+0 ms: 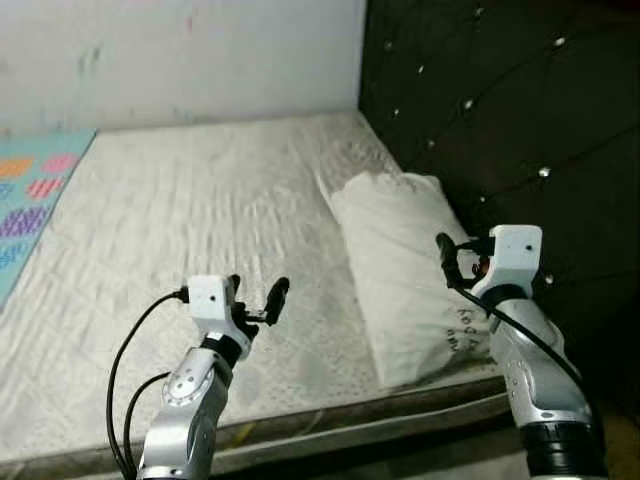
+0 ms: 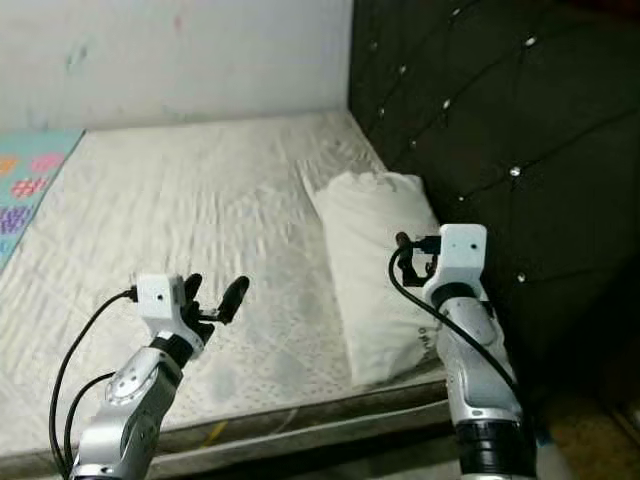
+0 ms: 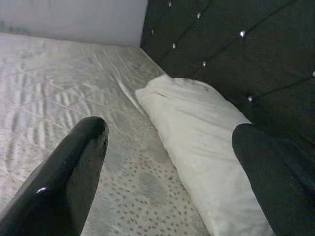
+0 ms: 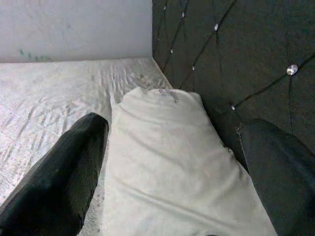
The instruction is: Clean up the room
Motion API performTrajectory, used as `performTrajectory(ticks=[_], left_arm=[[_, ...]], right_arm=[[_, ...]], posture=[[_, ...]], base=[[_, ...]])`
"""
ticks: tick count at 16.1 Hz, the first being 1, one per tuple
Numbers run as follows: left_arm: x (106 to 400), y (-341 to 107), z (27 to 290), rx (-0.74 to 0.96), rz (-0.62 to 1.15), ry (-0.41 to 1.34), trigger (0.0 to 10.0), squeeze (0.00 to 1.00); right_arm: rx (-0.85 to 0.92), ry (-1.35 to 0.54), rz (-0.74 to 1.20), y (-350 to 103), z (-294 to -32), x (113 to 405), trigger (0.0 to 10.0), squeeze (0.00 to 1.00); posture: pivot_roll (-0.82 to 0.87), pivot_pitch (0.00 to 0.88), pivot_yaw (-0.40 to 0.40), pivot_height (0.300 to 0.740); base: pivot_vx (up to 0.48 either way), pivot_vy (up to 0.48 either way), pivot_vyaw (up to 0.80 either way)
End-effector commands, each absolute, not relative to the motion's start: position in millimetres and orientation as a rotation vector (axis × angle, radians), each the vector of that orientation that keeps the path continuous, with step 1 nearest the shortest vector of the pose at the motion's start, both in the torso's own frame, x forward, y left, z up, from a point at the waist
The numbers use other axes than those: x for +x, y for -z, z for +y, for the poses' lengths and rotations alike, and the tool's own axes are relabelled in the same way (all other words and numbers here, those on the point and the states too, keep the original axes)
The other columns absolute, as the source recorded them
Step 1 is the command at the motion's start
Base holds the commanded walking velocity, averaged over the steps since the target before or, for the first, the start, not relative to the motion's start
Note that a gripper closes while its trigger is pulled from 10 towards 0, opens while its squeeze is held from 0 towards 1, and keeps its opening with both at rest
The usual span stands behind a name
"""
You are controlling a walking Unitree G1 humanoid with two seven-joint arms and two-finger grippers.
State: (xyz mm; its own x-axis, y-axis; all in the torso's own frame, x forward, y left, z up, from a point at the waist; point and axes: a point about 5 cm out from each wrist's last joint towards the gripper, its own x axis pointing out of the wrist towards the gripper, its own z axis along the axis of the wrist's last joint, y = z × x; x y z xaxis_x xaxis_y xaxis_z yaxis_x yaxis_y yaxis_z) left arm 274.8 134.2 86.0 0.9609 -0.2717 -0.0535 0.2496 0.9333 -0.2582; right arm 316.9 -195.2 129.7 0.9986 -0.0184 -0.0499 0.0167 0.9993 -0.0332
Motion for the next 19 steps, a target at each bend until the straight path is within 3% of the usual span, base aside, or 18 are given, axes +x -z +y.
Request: performTrajectory(ticks=[1,14,17,19], left_arm=[[275,-87,144,-0.226,0.084,0.234,10.0,0.0],[287,-81,138,-0.243,0.104,0.267,10.0,0.0],[286,-82,139,-0.244,0.097,0.26,10.0,0.0],[284,-84,145,-0.255,0.089,0.234,10.0,0.0]], right_arm=[[-0.04,-0.021,0.029,-134,-185,318,10.0,0.0],[-0.053,-0.068,0.059,-119,-159,314,10.0,0.0],[-0.061,-0.063,0.053,-121,-160,314,10.0,0.0],[-0.037,-0.05,0.063,-118,-163,312,10.0,0.0]], posture=[[-0.16,0.0,0.019,0.74],[-0.16,0.0,-0.006,0.74],[-0.16,0.0,0.008,0.74],[-0.16,0.0,0.011,0.74]], base=[[0.0,0.0,0.0],[0.0,0.0,0.0],[0.0,0.0,0.8],[0.0,0.0,0.0]])
